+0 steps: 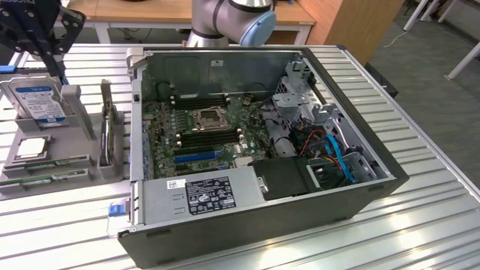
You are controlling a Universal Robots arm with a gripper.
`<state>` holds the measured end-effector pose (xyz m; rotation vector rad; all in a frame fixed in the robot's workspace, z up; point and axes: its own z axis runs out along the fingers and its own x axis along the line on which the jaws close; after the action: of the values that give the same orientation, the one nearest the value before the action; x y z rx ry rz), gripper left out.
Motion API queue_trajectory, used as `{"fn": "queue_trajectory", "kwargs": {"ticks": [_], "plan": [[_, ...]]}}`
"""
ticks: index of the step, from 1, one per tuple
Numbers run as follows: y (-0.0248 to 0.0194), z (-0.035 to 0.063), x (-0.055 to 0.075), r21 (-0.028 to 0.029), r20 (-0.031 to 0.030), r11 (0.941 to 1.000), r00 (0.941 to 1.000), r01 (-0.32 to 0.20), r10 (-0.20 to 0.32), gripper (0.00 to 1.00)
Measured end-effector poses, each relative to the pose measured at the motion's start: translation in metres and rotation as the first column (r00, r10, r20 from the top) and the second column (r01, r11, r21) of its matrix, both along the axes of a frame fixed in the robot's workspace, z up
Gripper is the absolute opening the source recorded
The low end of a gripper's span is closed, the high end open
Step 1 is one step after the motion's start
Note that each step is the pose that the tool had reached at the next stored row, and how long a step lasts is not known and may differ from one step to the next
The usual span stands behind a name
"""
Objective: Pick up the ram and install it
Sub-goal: 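Reach for the ram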
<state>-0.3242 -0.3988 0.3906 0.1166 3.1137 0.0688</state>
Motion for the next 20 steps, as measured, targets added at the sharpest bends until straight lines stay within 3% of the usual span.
{"fn": "queue_trajectory", "kwargs": {"ticks": [20], "plan": [[0.0,-0.0006,-0.047,0.0,0.0001,1.0,1.0,0.0,0.0,0.1]]}}
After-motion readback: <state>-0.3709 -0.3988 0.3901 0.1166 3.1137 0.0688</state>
